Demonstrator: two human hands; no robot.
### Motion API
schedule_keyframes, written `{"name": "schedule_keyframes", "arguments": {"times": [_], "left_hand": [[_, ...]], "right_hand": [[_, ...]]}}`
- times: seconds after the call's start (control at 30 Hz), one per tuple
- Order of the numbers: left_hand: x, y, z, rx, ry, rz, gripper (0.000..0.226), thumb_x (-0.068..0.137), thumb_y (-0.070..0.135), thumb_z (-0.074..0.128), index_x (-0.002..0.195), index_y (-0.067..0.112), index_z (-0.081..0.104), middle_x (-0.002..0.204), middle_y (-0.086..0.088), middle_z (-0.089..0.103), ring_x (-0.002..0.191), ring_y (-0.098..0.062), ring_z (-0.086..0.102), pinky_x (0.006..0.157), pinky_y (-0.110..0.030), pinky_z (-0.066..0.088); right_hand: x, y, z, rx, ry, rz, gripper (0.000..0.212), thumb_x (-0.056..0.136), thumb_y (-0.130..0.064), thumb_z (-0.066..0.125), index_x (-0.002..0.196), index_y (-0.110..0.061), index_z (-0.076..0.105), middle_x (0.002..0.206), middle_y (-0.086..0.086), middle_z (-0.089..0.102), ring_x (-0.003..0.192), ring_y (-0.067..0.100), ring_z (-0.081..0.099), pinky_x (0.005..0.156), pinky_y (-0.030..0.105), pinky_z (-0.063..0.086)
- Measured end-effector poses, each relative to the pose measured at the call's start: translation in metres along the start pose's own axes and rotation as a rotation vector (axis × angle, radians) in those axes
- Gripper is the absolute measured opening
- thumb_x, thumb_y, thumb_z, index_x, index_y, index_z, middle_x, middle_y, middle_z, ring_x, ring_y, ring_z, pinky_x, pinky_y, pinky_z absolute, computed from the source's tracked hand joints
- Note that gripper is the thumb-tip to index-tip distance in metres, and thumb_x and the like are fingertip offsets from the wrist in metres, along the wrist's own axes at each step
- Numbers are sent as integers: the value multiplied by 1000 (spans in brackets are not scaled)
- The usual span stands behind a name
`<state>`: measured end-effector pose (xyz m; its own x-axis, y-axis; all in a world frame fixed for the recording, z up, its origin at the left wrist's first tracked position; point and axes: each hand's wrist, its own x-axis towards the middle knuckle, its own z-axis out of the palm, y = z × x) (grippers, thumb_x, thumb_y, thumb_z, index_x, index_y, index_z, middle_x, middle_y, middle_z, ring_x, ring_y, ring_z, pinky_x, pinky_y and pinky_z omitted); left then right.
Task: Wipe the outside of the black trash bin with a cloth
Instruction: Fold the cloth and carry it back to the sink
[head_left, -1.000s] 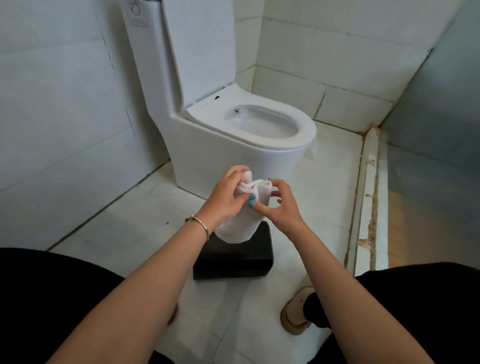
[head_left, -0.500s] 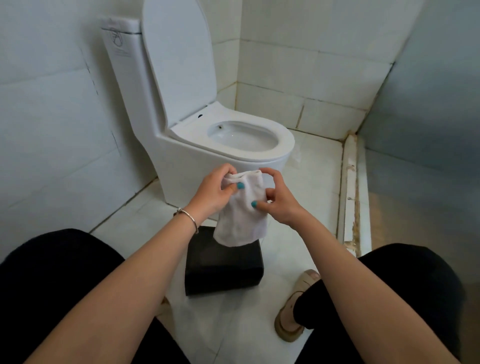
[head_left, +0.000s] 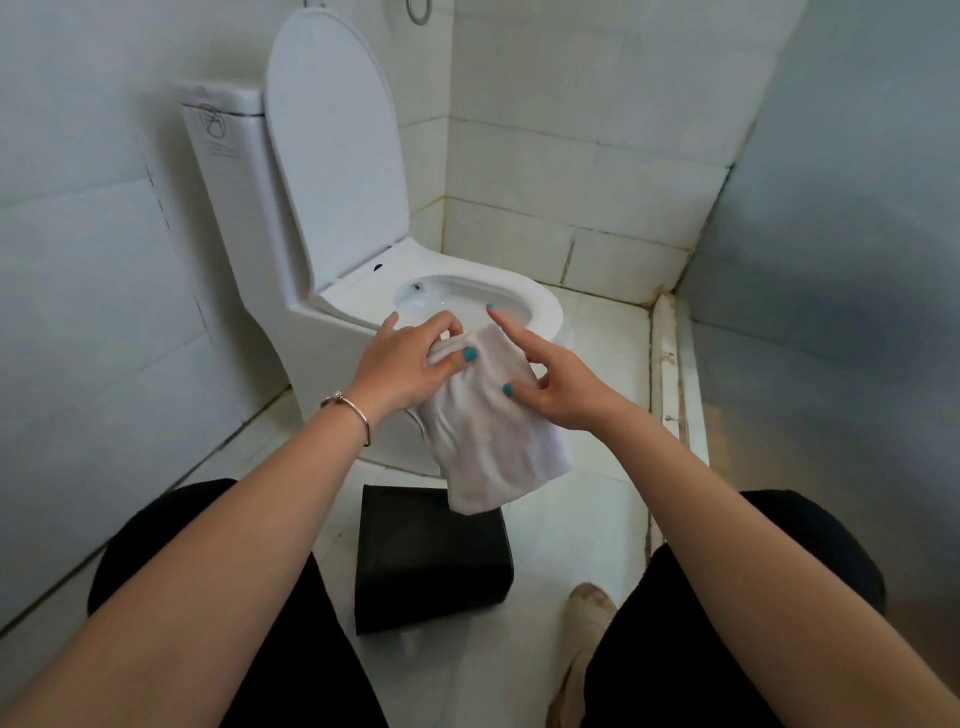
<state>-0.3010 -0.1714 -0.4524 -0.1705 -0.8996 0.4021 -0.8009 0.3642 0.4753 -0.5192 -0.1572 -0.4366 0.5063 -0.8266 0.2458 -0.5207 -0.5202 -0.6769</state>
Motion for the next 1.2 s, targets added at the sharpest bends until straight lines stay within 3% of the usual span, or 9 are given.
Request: {"name": "schedule_keyframes", "arguments": {"times": [0.1, 0.17, 0.37, 0.47, 0.67, 0.77, 0.87, 1.03, 1.2], "left_hand": [[9, -3, -4, -28, -12, -13, 30, 89, 58, 52, 99, 30, 49, 66, 8, 54, 75, -16, 49, 69, -34, 35], [16, -7, -6, -37, -39, -14, 30, 88, 60, 53, 99, 32, 49, 69, 3, 57, 72, -16, 52, 58, -33, 36], [46, -26, 0, -264, -127, -120, 38, 81, 49, 71, 106, 32, 49, 84, 2, 58, 72, -11, 55, 64, -27, 45], [63, -43, -2, -231, -221, -109, 54, 66, 30, 87, 107, 28, 53, 94, 7, 58, 78, -13, 56, 67, -23, 44], [104, -63, -3, -159, -136, -66, 34, 68, 23, 87, 93, 11, 67, 89, -4, 62, 82, -23, 56, 75, -34, 45], [128, -81, -2, -211, -151, -92, 29, 71, 35, 84, 73, 22, 58, 72, 1, 57, 69, -21, 51, 64, -32, 39], [154, -99, 3, -297, -164, -97, 39, 64, 54, 75, 75, 21, 57, 69, -8, 55, 60, -17, 43, 58, -30, 34], [206, -111, 13, -396, -196, -166, 27, 73, 32, 67, 92, 44, 53, 87, 2, 65, 73, -19, 61, 70, -37, 49], [249, -95, -4, -422, -195, -193, 44, 82, 9, 52, 101, 46, 36, 77, -1, 50, 58, -13, 46, 64, -30, 42]], "right_hand": [[9, 2, -4, 3, -5, 14, 80, 87, 1, 57, 150, -38, 28, 151, -23, 33, 122, -8, 44, 83, 5, 34], [18, 4, -6, 0, 19, 36, 79, 87, 0, 57, 149, -40, 28, 149, -24, 36, 111, -12, 47, 81, 4, 35], [47, 17, -17, 2, 71, 86, 80, 88, -2, 55, 147, -48, 28, 145, -25, 40, 128, 0, 44, 93, 20, 41], [62, 17, -28, 20, 89, 56, 79, 86, 3, 52, 146, -44, 32, 145, -30, 36, 133, -4, 37, 84, 8, 35], [95, 25, -42, 62, 138, -1, 74, 84, 11, 49, 143, -34, 43, 136, -37, 38, 130, -5, 39, 63, 5, 39], [116, 36, -46, 93, 162, 29, 72, 85, 10, 50, 140, -37, 45, 129, -43, 38, 95, -20, 52, 57, 9, 37], [142, 59, -48, 126, 180, 52, 71, 86, 11, 51, 138, -36, 45, 130, -36, 42, 56, -13, 50, 50, 13, 32], [189, 96, -60, 198, 210, 85, 70, 87, 8, 53, 129, -47, 49, 125, -28, 55, 50, 0, 40, 50, 14, 36], [222, 103, -90, 247, 259, 180, 68, 88, 5, 57, 125, -52, 50, 112, -26, 59, 49, 3, 33, 56, 15, 41]]}}
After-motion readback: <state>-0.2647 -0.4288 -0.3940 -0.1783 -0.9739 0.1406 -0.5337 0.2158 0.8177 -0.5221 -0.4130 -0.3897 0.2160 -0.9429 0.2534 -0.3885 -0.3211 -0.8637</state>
